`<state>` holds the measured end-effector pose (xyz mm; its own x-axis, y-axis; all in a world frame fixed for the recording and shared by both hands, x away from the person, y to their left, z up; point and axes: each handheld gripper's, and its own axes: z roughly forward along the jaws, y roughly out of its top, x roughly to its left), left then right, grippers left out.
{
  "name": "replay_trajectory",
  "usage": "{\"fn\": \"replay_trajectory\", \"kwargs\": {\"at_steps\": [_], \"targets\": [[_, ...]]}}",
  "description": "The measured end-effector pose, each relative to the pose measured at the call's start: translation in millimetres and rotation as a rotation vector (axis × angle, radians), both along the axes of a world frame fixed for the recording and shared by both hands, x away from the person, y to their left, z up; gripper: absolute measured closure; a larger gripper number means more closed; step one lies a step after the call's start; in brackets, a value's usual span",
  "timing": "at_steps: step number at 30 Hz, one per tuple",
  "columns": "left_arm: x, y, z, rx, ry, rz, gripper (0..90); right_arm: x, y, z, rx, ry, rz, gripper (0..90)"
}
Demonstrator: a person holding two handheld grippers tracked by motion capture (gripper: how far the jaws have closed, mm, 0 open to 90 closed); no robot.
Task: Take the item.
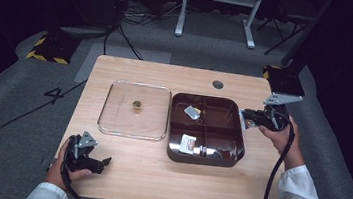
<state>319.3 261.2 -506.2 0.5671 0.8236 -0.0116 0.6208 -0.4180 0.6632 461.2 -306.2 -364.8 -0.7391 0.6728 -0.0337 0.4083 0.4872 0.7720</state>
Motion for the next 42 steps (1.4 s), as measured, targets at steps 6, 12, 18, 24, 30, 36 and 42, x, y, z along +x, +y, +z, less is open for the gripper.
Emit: {"fn": "replay_trajectory", "kwargs": {"at_steps": [6, 12, 18, 24, 30, 36, 42], "targets": [[-0.2, -0.1, 0.0, -0.001, 0.0, 0.002, 0.4, -8.6, -16.5, -5.2, 0.002, 0.005, -0.016, 83.9], [-0.4, -0.2, 0.0, -0.001, 0.002, 0.004, 0.4, -14.3, -28.5, -13.4, -0.002, 0.019, -0.025, 83.9], [-0.6, -0.3, 0.1, 0.001, 0.002, 0.006, 0.4, -18.2, -37.6, -25.6, -0.003, 0.046, -0.034, 83.9], [-0.6, -0.3, 0.1, 0.002, 0.002, 0.006, 0.4, -20.9, -43.7, -39.0, -0.003, 0.08, -0.034, 83.8], [-0.6, -0.3, 0.1, 0.002, 0.002, 0.006, 0.4, -21.1, -44.0, -42.2, -0.007, 0.086, -0.033, 83.8], [-0.8, -0.3, 0.1, 0.002, 0.002, 0.009, 0.4, -15.7, -47.7, -72.1, -0.025, 0.149, -0.032, 83.6], [-0.8, -0.3, 0.1, 0.002, 0.002, 0.008, 0.4, -14.4, -46.4, -82.3, -0.033, 0.169, -0.017, 83.5]]}}
